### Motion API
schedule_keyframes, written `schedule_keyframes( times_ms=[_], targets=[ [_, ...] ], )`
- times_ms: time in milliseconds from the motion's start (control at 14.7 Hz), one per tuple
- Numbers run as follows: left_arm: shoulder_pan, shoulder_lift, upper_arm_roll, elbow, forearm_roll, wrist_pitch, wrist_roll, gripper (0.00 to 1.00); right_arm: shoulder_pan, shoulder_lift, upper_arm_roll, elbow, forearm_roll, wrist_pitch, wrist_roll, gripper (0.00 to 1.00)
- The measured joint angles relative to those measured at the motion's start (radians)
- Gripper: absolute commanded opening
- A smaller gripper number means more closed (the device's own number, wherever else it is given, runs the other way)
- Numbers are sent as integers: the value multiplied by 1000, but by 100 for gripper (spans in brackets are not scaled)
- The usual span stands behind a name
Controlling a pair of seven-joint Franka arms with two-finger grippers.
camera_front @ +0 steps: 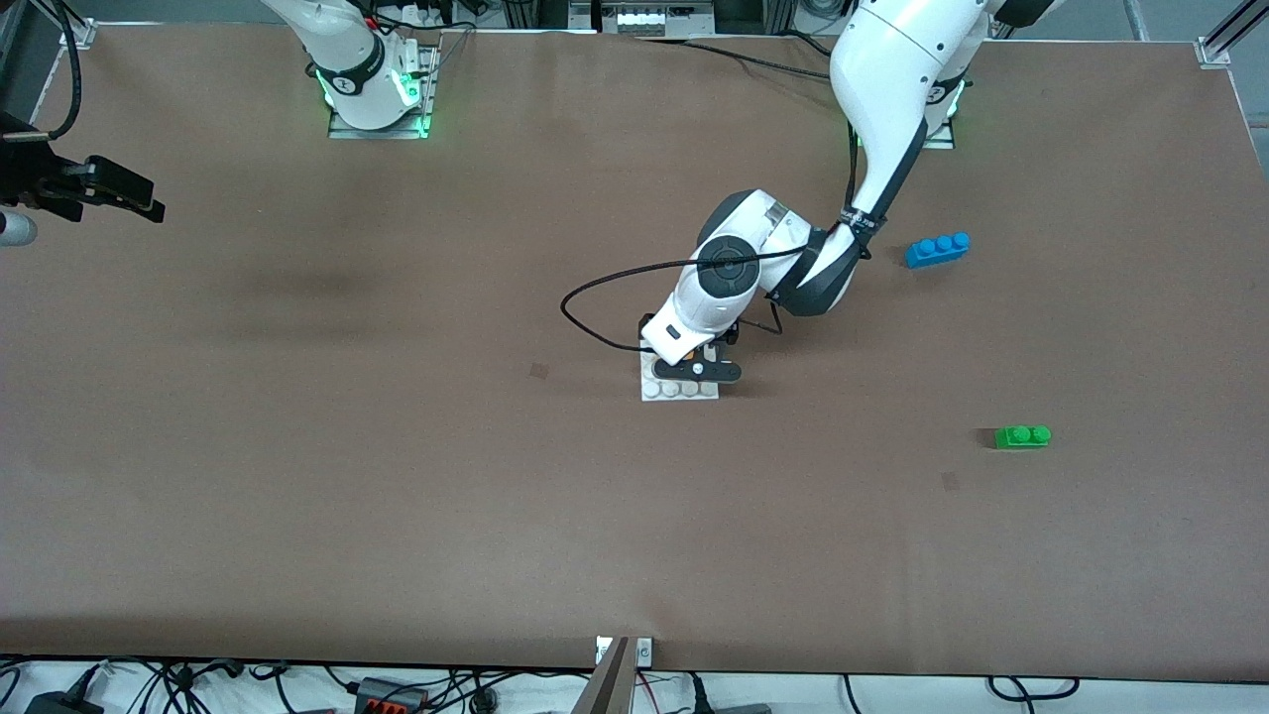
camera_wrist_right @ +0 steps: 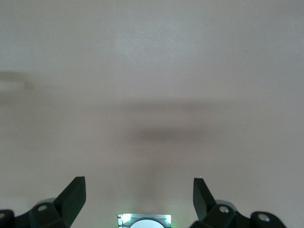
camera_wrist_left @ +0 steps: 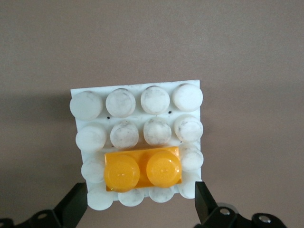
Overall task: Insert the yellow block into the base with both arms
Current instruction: 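Press the yellow block down onto the plate with the left gripper, then open the left gripper and lift it off the yellow block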
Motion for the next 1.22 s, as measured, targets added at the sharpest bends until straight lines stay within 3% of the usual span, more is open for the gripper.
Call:
schedule_keyframes(
  times_ms=[680, 952, 1224],
  targets=[
    [73, -135, -50, 23, -1, -104, 1, 100, 13, 0, 4, 4, 0, 0, 0, 100],
    [142, -249, -108, -10, -1, -150, 14, 100, 22, 0, 5, 5, 0, 0, 0, 100],
    [176, -342, -112, -37, -1, -187, 45, 100, 36, 0, 6, 6, 1, 0, 0, 100]
  ],
)
